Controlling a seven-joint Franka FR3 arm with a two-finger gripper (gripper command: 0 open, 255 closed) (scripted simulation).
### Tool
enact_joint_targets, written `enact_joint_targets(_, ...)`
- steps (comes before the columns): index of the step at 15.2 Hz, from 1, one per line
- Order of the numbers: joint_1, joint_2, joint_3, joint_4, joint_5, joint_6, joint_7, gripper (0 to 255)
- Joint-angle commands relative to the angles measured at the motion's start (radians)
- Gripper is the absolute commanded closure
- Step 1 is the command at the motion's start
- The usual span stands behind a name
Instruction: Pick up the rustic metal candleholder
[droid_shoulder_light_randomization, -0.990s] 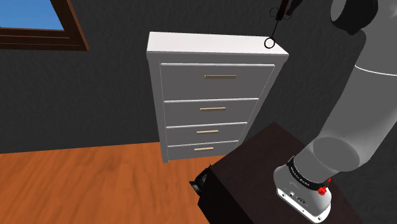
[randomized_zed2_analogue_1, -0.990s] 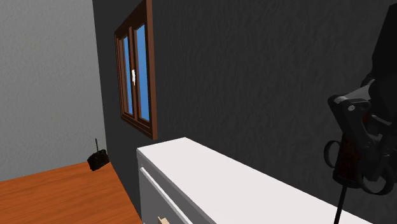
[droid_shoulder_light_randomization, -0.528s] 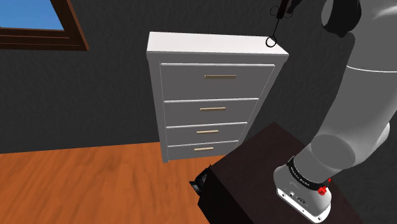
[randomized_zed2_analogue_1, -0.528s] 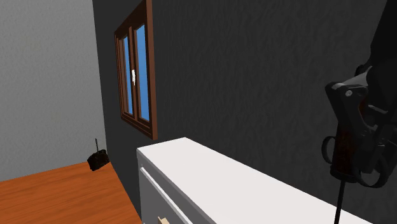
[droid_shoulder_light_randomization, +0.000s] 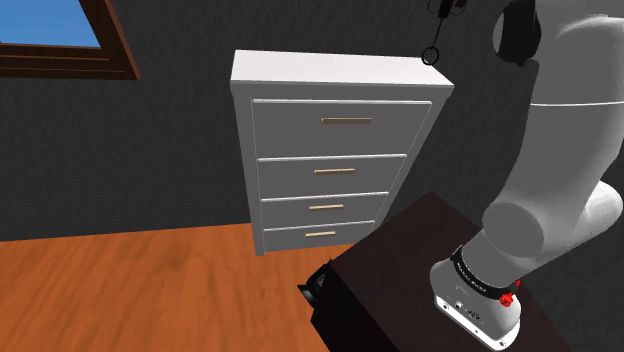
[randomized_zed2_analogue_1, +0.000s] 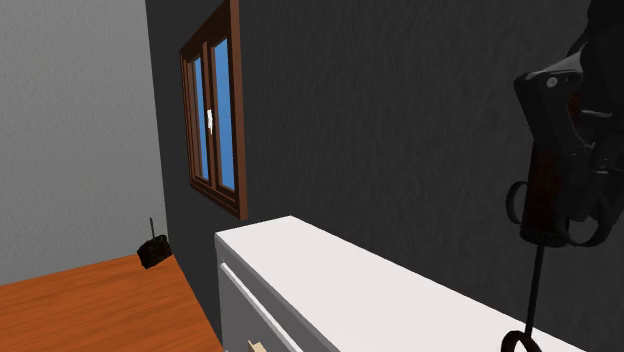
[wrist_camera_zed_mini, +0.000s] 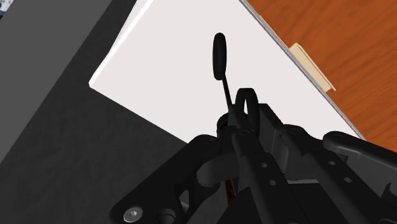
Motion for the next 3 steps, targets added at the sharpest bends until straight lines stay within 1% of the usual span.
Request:
enact_joint_targets(1,-0.135,0.04,0.011,0.148,0.059,-0.066,0.021,255)
enact_joint_targets(3,-0.144,0.045,0.014,0.162,0.065,-0.073,0.024,255)
